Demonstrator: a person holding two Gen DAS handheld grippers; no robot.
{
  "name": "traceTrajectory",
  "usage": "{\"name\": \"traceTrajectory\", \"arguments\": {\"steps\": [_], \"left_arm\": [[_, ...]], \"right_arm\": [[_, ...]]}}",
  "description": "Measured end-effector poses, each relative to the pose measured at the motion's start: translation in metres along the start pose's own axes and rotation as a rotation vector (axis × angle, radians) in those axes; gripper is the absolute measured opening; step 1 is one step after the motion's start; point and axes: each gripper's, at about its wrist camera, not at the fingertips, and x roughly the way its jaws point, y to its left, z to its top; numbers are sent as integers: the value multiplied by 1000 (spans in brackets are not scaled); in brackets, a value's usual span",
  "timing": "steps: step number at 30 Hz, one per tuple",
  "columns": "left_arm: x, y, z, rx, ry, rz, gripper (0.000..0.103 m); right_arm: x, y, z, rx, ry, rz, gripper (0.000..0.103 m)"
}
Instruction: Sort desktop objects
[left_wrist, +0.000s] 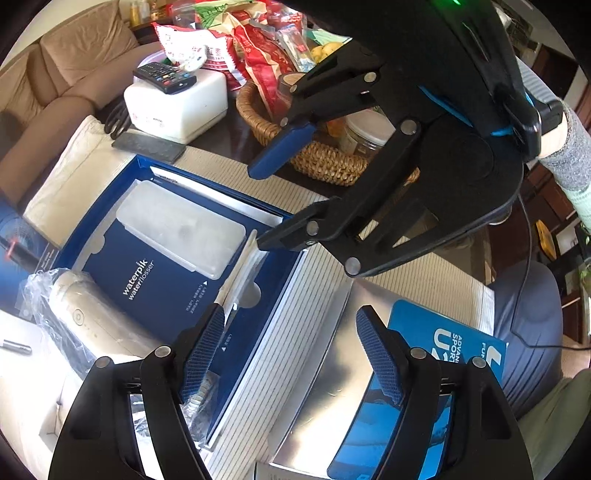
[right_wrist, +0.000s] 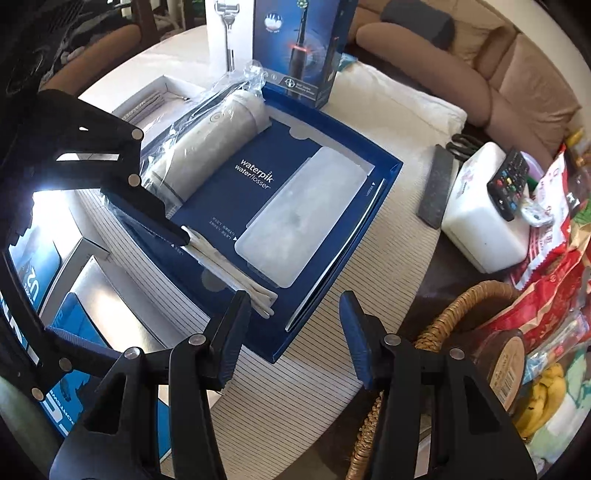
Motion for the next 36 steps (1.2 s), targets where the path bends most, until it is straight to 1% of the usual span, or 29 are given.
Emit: {"name": "traceTrajectory", "arguments": {"steps": [2,4,7,12,13,15,16,17,20,22,24,25,27,29,31,33,36], "left_arm": [[2,-1,-1,5,10,-3,76],[3,-3,-3,10,6,4,78],[2,-1,-1,-17,-12,-4,81],[2,3,3,-30,-16,15,82],[2,4,4,-33,-16,18,82],[3,4,4,-36,-18,18,82],[3,3,2,-34,-21,13,82],[3,2,0,-32,-22,9,82],[3,2,-3,-46,-23,-18,82],[2,3,-4,-46,-27,-26,82],[2,3,-6,-42,-29,-31,82],[1,3,-6,-37,-30,-26,82],[-1,1,-8,-33,-33,-13,82],[-1,1,-13,-34,-21,10,82],[0,4,-18,-37,-4,18,82],[-2,5,-22,-37,2,27,82],[-14,7,-29,-57,-36,9,82]], "right_arm": [[-7,-3,0,22,-38,32,47],[-9,-6,0,45,-51,36,48],[-3,-3,2,28,-28,25,48],[2,4,5,4,-25,-24,48],[2,5,6,0,-24,-27,48],[7,8,7,-13,-11,-5,48],[12,10,7,-15,1,3,48],[15,12,6,-20,0,-7,50],[16,15,5,-40,-8,-16,52],[13,12,3,-14,-25,22,52],[6,6,2,21,-68,58,52],[4,6,1,20,-88,64,51],[-1,7,2,14,-113,96,48],[-2,11,3,-2,-122,122,35],[-1,15,4,-23,-113,151,27],[0,21,4,-49,-121,162,27],[0,27,6,-70,-134,199,27]]}}
